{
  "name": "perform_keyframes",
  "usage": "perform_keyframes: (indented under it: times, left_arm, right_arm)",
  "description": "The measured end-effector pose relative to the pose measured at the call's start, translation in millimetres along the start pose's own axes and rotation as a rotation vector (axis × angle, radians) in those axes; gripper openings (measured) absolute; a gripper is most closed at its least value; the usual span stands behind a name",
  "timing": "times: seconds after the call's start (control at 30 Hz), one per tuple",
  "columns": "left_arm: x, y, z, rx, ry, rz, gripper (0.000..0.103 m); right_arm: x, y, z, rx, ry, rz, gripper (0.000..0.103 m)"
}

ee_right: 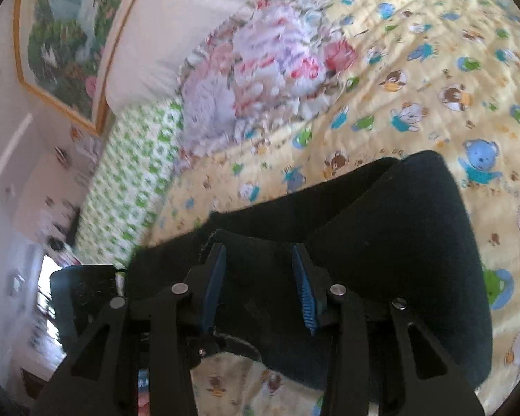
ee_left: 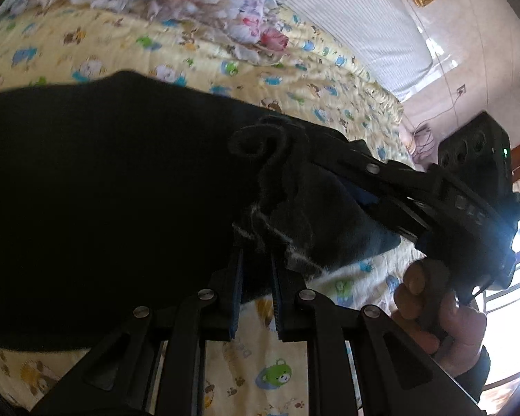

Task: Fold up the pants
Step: 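Fold the held end over the pants body with both grippers and lower it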

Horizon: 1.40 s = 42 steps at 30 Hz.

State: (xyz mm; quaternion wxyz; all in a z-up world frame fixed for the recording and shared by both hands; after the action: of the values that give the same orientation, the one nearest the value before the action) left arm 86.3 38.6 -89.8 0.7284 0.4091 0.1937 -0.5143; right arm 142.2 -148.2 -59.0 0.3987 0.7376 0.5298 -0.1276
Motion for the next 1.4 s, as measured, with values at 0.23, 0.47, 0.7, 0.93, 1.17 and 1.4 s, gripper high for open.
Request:
perform_keyframes:
  times: [0.23,0.47,0.7,0.93,1.17,1.4]
  left_arm:
    - [-32,-8,-17,-0.052,-0.007,0.067,0.02]
    - [-71,-18,-49,-0.139,0.015,0.154,0.033]
    - [-106,-31,-72,-0.219,0.016,0.22,0.033]
    - [-145,-58,-89,-0.293,0.059,0.307,0.043]
    - [-176,-86,-128,-0.425,0.09,0.382,0.043]
    - [-191,-96,-163,-0.542,0.1,0.423,0.043]
  right_arm:
    - [-6,7,-26,-0.097,-0.022,0.026,0.041]
    - [4,6,-49,-0.14,-0.004,0.002,0.041]
    - [12,8,-72,-0.191,0.0,-0.024,0.042]
    - [27,7,-100,-0.295,-0.003,-0.072,0.048]
    - [51,7,-136,-0.418,0.023,-0.131,0.049]
    - [83,11,-177,-0.547,0.081,-0.191,0.049]
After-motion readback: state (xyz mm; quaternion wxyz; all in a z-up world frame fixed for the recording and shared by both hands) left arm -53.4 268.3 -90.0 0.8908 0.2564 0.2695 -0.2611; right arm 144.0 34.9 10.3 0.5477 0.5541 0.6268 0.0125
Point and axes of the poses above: each gripper's, at about its wrist camera, not at the fingertips, and x roughly the way its jaws point, z to its right, y to its top, the point moved 1 cm from there along x, roughly the way its jaws point, and after that the axes turned 4 degrees about -y, right-handed, at the moved point
